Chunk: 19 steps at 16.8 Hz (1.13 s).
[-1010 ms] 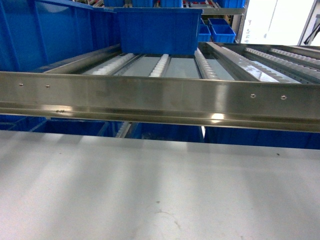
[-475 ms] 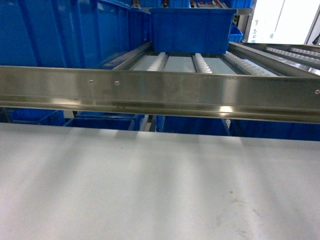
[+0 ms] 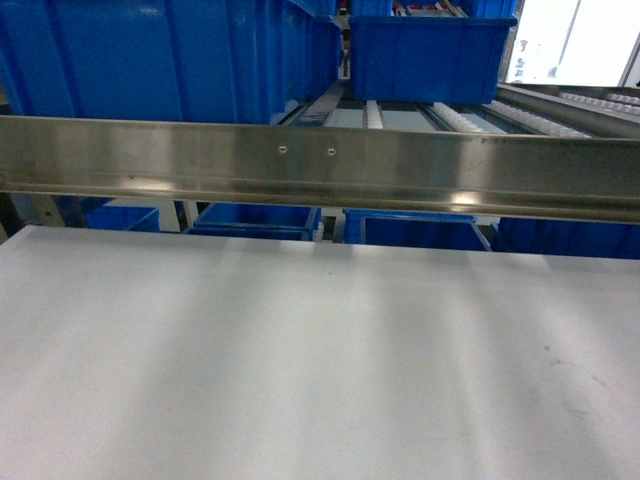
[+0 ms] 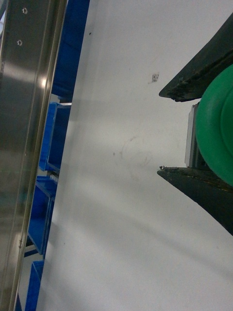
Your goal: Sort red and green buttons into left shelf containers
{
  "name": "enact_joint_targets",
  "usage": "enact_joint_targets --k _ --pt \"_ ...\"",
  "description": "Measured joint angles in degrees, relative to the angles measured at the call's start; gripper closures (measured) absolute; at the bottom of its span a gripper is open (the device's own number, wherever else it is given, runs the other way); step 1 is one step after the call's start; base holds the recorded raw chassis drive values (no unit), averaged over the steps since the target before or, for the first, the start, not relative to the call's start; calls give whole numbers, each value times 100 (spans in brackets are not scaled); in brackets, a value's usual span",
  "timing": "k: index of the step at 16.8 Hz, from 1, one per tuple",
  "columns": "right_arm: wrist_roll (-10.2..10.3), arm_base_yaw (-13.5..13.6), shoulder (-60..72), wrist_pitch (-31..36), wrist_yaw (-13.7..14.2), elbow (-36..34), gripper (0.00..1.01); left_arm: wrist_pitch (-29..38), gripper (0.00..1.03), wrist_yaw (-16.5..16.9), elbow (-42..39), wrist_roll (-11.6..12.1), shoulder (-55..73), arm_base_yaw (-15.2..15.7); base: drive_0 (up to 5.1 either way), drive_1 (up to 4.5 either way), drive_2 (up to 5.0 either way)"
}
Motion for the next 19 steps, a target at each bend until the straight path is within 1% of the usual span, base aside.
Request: enact_joint_targets --k 19 --pt "-9 0 4 0 0 0 67 2 76 0 0 0 -2 0 -498 237 249"
